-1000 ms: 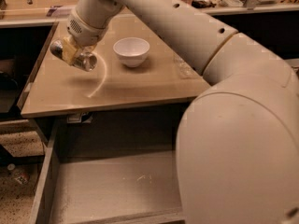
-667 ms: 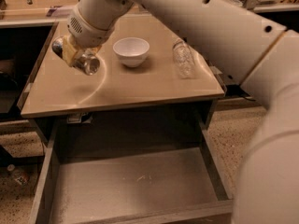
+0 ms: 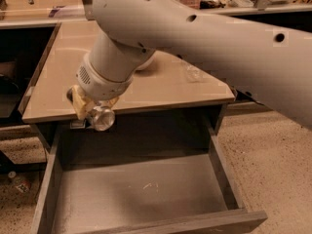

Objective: Place redbull can into top drawer

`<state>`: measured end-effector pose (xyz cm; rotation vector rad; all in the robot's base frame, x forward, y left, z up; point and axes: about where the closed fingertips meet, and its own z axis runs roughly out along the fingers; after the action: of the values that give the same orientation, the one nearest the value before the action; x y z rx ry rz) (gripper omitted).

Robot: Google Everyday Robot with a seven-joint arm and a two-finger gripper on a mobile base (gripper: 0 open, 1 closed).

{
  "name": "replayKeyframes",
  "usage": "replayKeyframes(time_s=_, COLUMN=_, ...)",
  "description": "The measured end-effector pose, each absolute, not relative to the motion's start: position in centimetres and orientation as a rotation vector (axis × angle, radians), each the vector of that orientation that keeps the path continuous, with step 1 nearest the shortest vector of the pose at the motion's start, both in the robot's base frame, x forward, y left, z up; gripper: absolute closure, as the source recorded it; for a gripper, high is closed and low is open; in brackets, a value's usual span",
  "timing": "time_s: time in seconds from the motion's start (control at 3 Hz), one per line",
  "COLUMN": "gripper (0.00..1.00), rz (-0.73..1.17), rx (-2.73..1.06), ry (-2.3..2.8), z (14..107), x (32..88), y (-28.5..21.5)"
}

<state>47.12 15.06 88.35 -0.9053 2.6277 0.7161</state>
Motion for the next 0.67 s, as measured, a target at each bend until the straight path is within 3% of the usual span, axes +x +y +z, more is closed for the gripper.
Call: replayKeyframes(time_s=0.67, gripper=1.00, rz=0.803, rx=-0.765, ry=2.665, z=86.6, x=44.2, y=14.2)
